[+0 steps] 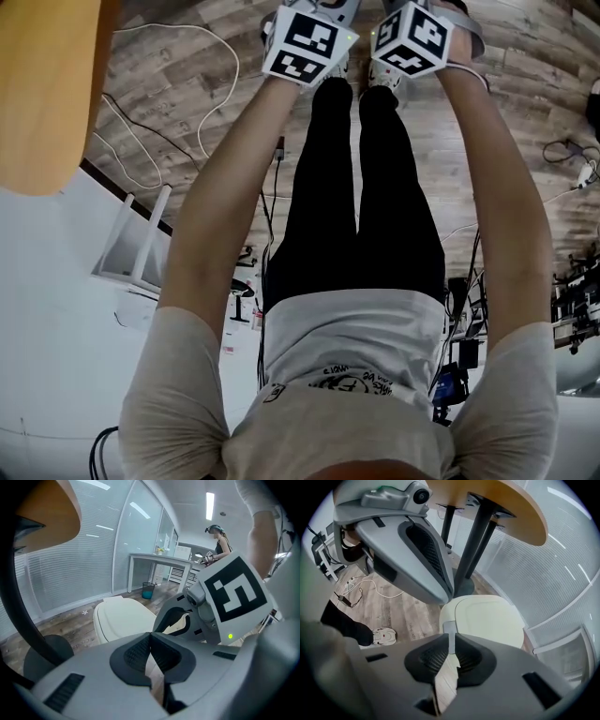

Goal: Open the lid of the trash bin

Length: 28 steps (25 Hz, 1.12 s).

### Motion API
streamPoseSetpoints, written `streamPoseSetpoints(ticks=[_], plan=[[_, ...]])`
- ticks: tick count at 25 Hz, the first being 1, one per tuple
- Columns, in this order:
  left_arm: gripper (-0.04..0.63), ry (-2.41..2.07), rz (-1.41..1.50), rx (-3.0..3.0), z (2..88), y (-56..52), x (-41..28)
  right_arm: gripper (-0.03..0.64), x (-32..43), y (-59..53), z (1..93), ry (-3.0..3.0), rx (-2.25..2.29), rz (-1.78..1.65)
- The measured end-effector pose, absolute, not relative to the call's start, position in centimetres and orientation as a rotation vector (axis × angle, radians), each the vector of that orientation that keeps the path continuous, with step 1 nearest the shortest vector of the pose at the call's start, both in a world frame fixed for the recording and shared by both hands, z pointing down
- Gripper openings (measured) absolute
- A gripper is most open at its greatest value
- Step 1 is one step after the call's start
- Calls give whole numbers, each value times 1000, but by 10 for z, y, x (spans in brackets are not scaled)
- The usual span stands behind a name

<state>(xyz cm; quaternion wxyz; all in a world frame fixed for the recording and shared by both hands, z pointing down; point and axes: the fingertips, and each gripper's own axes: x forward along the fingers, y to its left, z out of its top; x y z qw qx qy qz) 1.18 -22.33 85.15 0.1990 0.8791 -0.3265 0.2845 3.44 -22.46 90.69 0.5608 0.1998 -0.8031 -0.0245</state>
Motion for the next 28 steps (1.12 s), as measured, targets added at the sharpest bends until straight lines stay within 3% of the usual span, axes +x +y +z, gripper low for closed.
streamPoseSetpoints(ticks=[15,21,22,28], plan=[[18,-876,870,2377,880,-223,19,48,36,-219,942,-1784,451,-28],[18,-886,864,2382,865,-229,14,122,31,-216,932,-1831,452,57],[18,-892,853,2381,861,-231,14,90,32,-216,927,-1843,467,66],[18,-931,802,2401,826,-242,15,71,43,-221,890,-1902,585,142]])
